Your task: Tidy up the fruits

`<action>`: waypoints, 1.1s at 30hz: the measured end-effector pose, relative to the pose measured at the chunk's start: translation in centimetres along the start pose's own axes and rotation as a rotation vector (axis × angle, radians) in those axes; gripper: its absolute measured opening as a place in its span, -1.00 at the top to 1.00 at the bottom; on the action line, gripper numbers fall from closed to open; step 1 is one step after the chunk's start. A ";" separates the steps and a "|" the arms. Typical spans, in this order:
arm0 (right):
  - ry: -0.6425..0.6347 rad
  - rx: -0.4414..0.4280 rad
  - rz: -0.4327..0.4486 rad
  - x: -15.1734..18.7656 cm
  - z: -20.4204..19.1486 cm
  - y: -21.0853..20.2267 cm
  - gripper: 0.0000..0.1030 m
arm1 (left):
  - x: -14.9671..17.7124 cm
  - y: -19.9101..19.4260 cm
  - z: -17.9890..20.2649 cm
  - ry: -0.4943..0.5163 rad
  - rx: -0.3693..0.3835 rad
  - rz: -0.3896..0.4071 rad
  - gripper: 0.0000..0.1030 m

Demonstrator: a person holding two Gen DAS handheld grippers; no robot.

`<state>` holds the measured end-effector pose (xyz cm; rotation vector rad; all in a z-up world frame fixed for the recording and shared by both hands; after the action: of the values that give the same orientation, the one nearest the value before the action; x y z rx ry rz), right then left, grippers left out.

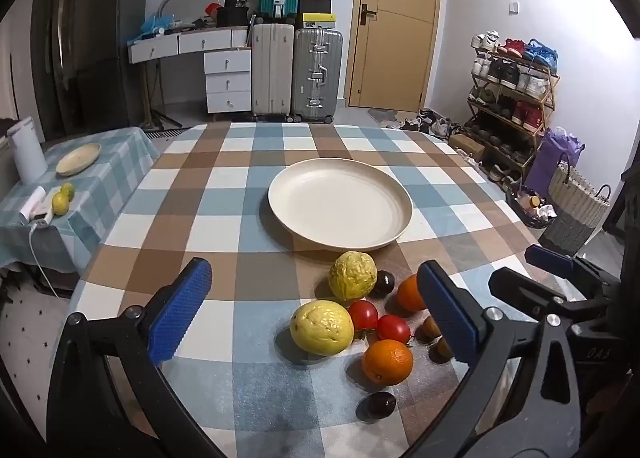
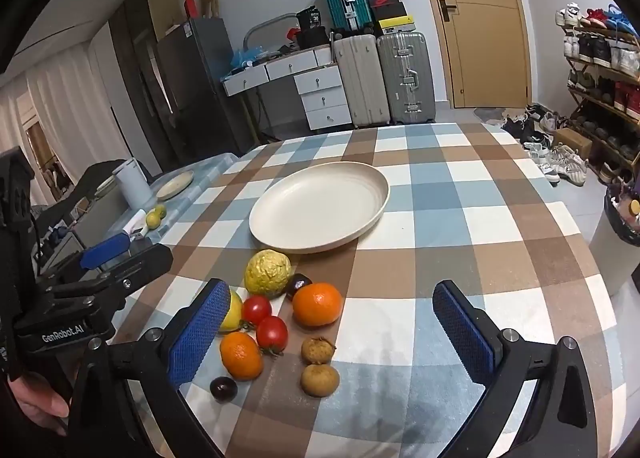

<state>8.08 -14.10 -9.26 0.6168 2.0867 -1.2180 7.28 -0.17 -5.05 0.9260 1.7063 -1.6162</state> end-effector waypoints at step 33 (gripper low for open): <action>-0.029 -0.065 0.040 -0.3 -1.3 -0.7 -1.00 | 0.6 0.8 -2.2 -0.040 -0.022 0.001 -0.99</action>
<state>7.44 -13.28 -8.20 0.6044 2.0713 -1.1266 7.67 2.10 -5.88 0.8778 1.6926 -1.6019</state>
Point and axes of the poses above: each gripper's, at about its wrist camera, not at the fingertips, and y roughly the way its jaws point, z to its right, x to its underside, the point moved 9 cm from there along y, roughly the way its jaws point, and after that the axes turned 10 degrees about y, right-handed, at the moved point
